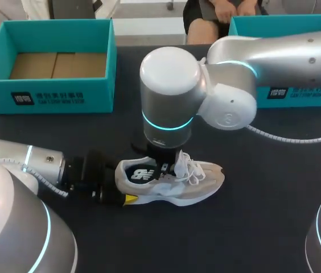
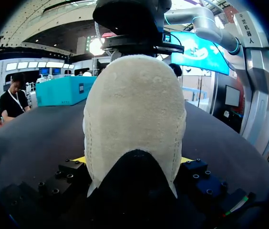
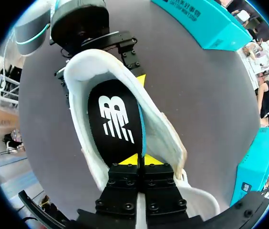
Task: Take the shoe out of the shoebox, open the shoe tongue, remove and reinsert the insole, then place the shoe into the shoebox
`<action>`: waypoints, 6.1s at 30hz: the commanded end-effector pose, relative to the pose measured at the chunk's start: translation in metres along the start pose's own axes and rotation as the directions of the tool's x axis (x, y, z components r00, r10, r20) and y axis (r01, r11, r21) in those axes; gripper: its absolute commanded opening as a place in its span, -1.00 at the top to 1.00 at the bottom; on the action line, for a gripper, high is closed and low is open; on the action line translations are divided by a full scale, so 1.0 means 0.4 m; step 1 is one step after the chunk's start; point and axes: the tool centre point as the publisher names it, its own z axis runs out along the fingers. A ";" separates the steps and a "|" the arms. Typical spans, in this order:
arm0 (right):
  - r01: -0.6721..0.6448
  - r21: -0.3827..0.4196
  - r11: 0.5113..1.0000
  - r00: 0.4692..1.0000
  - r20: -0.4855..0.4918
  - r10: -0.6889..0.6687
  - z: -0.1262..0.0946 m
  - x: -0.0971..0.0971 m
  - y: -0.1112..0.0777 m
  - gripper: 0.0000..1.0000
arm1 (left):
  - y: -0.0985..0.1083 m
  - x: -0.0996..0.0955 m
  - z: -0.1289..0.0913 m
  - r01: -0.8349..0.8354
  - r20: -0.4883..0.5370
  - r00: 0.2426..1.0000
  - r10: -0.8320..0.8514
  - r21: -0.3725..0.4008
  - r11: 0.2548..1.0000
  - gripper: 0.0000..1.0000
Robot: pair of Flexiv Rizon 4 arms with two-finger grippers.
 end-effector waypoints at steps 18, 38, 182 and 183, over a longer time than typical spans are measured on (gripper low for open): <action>0.125 -0.179 0.976 0.990 -0.047 -0.135 -0.109 -0.002 0.053 1.00 | 0.002 0.002 0.000 0.001 0.001 1.000 -0.001 -0.003 1.000 1.00; 0.172 -0.336 0.926 0.887 -0.357 -0.294 -0.110 0.031 0.136 0.11 | 0.002 0.002 0.000 0.001 0.001 1.000 -0.001 -0.003 1.000 1.00; -0.848 -0.413 0.331 0.370 -0.910 -0.188 -0.826 -0.052 0.067 1.00 | 0.002 0.002 0.000 0.001 0.001 1.000 -0.001 -0.003 1.000 1.00; -0.857 -0.400 0.326 0.356 -0.915 -0.188 -0.841 -0.049 0.066 1.00 | 0.002 0.002 0.000 0.001 0.001 1.000 -0.001 -0.003 1.000 1.00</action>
